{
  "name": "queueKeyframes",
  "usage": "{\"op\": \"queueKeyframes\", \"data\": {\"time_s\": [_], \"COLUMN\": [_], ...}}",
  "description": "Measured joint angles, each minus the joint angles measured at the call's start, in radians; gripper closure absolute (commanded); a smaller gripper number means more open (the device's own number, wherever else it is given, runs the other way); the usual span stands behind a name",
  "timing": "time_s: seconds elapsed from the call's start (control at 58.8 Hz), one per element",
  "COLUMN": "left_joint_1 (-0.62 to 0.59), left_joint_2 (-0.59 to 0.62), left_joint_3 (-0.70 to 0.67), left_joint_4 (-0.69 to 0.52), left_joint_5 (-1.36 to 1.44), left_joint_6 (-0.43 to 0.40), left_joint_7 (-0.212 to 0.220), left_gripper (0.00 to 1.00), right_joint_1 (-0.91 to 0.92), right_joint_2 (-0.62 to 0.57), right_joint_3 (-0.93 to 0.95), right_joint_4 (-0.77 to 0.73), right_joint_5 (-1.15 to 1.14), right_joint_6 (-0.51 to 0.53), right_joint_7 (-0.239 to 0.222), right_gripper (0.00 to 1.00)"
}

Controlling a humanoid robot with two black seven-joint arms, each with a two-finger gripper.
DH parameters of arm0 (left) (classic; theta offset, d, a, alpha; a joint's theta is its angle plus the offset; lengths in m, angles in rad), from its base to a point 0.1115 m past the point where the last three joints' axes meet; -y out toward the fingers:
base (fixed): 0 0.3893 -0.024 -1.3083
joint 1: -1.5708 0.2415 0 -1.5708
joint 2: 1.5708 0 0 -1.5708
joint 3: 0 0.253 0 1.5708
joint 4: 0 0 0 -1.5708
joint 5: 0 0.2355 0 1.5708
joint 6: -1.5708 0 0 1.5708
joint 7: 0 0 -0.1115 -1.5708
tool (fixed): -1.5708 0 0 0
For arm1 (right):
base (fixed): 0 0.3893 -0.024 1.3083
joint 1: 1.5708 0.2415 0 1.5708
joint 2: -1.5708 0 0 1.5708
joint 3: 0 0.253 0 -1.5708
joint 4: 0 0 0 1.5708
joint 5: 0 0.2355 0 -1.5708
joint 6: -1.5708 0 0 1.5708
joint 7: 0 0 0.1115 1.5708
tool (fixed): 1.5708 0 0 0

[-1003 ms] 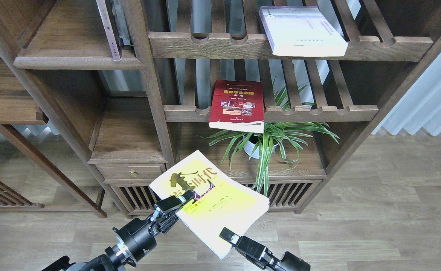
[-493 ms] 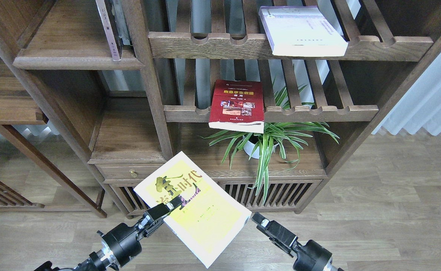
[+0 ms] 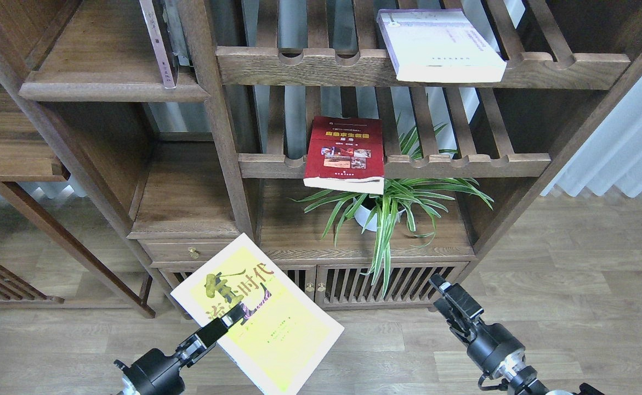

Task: Organize books on shelf
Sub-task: 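Carry the yellow book with the left gripper away from the right gripper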

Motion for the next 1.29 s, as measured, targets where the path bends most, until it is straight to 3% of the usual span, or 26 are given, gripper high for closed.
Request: {"op": "queueKeyframes", "data": {"time_s": [0.221,0.51,0.901,1.292], "left_joint_1": [0.093,0.162,0.144,0.155], "left_joint_2": [-0.012,-0.182,-0.196,-0.192], "left_joint_3": [-0.084,-0.302,-0.343,-0.350], "left_joint_4": [-0.001,0.014,0.003,-0.002], "left_joint_5": [0.032,0.130,0.357,0.324], "left_joint_6": [0.000,0.000,0.000,0.000], "left_joint_7": [0.006,0.009,0.010,0.009], "left_gripper": [0.94,0.94,0.96,0.95], "right_joint_1": [0.002,0.016,0.029,0.045], "right_joint_2": [0.023,0.052,0.073,0.073], "right_joint_3": [0.013,0.013,0.013,0.013], "right_joint_4": [-0.001,0.000,-0.001,-0.001], "right_joint_5": [0.003,0.002,0.002,0.003], "right_joint_6": [0.000,0.000,0.000,0.000], "right_joint_7": [0.006,0.006,0.005,0.005], "right_gripper": [0.02,0.02,0.02,0.02]}}
